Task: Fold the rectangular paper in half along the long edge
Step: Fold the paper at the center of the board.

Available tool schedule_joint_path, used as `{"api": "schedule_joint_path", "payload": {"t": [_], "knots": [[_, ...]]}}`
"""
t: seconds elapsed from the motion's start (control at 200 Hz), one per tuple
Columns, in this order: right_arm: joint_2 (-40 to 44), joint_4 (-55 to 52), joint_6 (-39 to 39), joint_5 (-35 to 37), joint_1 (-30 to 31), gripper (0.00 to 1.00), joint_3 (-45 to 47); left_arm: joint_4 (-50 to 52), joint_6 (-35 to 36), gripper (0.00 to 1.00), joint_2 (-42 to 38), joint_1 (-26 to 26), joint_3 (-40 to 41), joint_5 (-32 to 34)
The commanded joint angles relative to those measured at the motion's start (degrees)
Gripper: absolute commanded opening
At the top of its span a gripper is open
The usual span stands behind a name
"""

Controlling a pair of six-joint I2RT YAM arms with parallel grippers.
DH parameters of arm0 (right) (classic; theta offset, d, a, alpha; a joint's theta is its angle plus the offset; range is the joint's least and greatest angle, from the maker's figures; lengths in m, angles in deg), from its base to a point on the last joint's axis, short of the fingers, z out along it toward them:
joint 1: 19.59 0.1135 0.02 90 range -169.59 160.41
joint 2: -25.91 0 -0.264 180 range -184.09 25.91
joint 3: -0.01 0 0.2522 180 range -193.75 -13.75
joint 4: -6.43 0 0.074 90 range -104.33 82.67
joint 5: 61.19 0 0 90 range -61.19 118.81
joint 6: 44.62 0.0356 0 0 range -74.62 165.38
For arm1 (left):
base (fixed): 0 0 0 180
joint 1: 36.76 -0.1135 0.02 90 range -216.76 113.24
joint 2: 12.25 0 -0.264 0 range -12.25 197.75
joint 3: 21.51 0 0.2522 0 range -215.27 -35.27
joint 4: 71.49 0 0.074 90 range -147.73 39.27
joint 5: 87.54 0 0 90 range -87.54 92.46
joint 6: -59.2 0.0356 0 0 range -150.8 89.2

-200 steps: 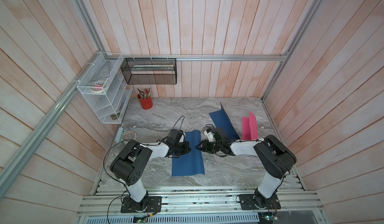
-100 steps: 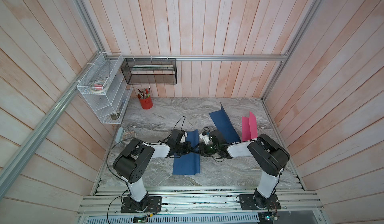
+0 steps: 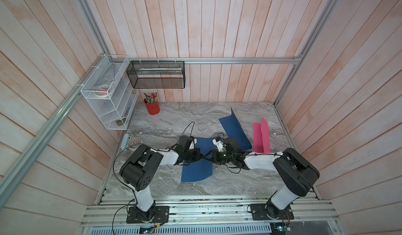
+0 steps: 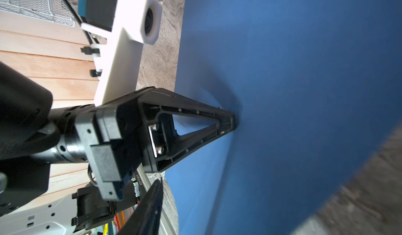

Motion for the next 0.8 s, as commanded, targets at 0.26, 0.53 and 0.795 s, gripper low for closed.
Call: {"api": "schedule_joint_path", "payload": {"t": [0.26,0.53,0.795], "knots": [[1.07,-13.80,-4.94,9.39,0.08,0.24,-2.60,7.71,0.10,0.00,3.88,0.63,1.91,3.05],[2.78,-18.90,-7.35,14.77,-0.60,0.22,-2.97,7.94,0.28,0.00,4.11,0.76,1.69,2.88],[2.48,-21.42,-9.18,17.37,-0.76,0.11,-5.47,8.81,0.54,0.00,3.26,0.77,1.27,3.56]]}}
